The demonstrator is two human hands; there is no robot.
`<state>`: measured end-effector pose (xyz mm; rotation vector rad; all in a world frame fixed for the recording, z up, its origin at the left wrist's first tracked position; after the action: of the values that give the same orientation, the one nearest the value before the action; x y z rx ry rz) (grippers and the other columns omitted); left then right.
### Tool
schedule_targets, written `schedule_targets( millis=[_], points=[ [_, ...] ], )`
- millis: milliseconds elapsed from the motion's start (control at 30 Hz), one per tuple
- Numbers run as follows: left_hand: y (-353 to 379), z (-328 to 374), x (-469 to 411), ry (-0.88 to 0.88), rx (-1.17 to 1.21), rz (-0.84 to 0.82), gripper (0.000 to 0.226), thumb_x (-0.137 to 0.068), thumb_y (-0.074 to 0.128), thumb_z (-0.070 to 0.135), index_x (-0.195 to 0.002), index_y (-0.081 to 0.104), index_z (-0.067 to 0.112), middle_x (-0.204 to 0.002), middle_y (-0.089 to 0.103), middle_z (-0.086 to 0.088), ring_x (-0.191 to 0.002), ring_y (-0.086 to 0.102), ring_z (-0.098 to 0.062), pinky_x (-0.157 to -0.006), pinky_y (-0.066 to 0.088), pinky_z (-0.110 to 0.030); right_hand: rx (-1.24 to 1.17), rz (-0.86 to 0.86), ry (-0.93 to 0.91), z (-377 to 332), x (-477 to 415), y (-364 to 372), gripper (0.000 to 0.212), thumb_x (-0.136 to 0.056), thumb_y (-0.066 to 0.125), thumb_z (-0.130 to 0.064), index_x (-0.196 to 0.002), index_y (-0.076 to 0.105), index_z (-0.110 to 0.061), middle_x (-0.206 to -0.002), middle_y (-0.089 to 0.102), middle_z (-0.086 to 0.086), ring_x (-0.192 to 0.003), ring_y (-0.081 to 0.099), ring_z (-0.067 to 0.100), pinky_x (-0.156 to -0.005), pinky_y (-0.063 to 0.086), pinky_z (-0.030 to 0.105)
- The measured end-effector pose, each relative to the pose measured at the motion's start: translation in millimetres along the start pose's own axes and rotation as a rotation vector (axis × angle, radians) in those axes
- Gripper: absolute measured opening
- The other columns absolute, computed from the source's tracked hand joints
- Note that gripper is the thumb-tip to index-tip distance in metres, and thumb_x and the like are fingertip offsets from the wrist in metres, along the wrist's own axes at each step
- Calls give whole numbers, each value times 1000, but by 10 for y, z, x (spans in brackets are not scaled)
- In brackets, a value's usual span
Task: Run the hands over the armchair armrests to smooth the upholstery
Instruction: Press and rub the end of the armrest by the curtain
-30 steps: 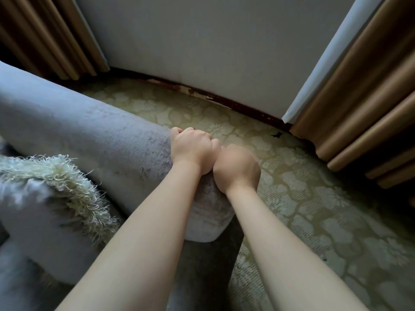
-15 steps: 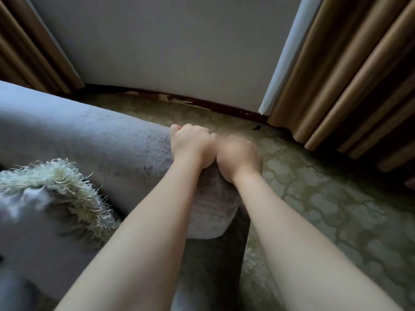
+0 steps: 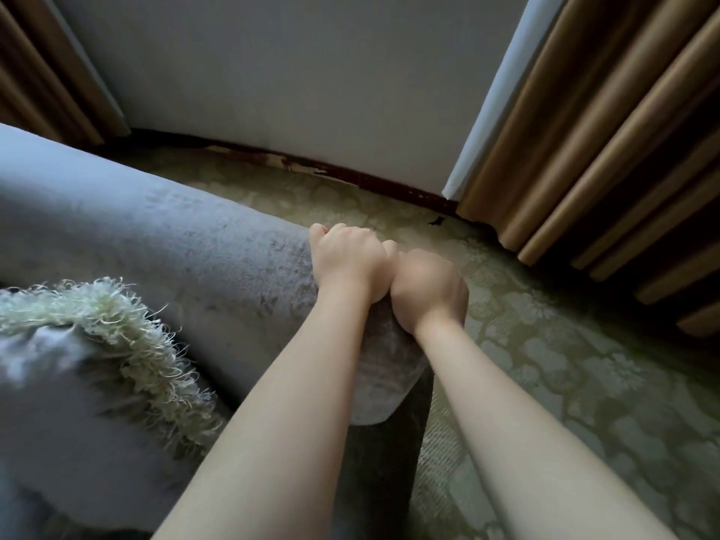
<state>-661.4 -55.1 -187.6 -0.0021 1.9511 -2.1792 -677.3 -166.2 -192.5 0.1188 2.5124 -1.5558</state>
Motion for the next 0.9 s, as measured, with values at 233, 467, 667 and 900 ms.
schedule_targets(
  millis=[233,467,667,900],
  points=[
    [-30,8,-30,-51,20,20,40,-77,22,42,-55,47,19,-79,66,-1,-84,55,-20,-82,25,-37,-44,-49,-33,4,-39,30,36,-93,36,-31,-85,61,-7,-93,65,13,-91,56,34,-69,38,35],
    [-34,10,-36,-71,36,10,40,-74,20,38,-57,51,19,-78,67,-1,-83,55,-19,-84,25,-37,-33,-46,-35,7,-64,39,35,-93,36,-31,-86,61,-7,-94,64,14,-92,56,34,-69,38,35],
    [-29,15,-63,-49,-1,1,39,-83,28,35,-58,53,20,-77,67,-1,-80,54,-19,-81,24,-37,-30,-12,-22,9,-95,48,37,-93,37,-32,-82,61,-7,-91,64,13,-90,56,34,-65,30,33],
    [-104,1,131,24,-44,-2,40,-91,31,41,-77,63,21,-96,68,-2,-94,56,-22,-81,25,-37,-30,-72,-3,-64,69,-23,43,-95,30,-36,-98,62,-8,-105,63,16,-99,56,36,-70,35,35]
  ],
)
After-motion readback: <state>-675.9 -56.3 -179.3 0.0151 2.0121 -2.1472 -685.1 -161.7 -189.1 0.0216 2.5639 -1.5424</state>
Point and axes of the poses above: each hand's wrist, its own x-axis away from the middle knuckle, its own y-axis out of the palm, z = x × y, the point moved 6 cm from there along -x, towards the middle knuckle
